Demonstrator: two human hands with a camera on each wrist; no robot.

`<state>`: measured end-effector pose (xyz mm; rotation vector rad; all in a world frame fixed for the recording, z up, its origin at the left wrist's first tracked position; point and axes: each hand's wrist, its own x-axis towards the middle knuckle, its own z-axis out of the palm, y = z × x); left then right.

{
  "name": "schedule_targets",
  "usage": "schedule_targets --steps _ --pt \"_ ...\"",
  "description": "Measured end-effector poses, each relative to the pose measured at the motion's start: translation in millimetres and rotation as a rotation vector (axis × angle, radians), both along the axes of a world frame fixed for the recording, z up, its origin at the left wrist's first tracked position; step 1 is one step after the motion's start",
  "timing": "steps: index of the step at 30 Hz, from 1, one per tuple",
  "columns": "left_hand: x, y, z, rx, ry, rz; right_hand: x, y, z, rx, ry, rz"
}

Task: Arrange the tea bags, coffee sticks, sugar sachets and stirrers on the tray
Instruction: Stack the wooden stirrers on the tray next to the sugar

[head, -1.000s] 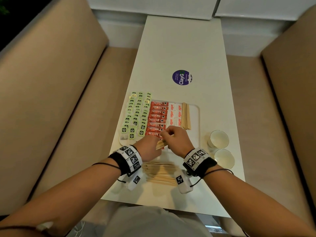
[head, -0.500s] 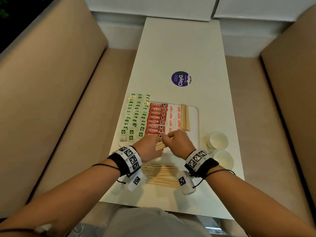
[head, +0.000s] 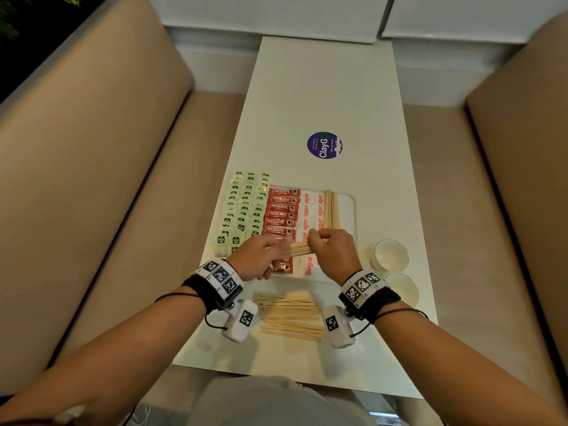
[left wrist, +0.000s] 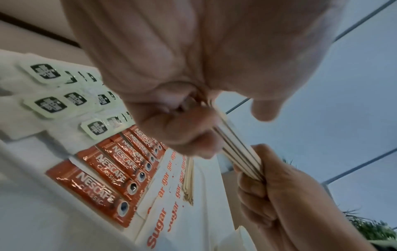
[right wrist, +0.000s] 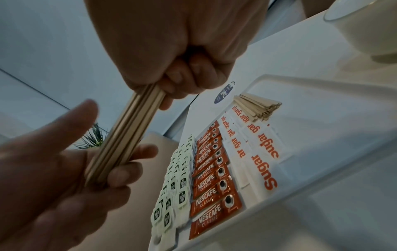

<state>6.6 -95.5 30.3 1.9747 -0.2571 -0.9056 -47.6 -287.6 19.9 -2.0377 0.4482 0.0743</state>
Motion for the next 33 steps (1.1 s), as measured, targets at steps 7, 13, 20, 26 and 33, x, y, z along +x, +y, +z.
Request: schedule_targets --steps 7,13,20,26,33 --pt "4 -16 -4 0.107 -0.168 0.270 -4 9 11 0.059 -0.020 0.088" --pt "6 -10 -5 0.124 -0.237 0.294 -6 4 10 0.013 0.056 0.312" --pt "8 -6 -5 0.171 -0.238 0.234 -7 4 21 -0.053 0.165 0.509" --pt "11 -4 -6 0.166 -0.211 0.105 -9 13 15 -0.210 0.169 0.716" --pt "15 -6 -3 0.223 -0.184 0.192 -9 11 10 -0.364 0.170 0.754"
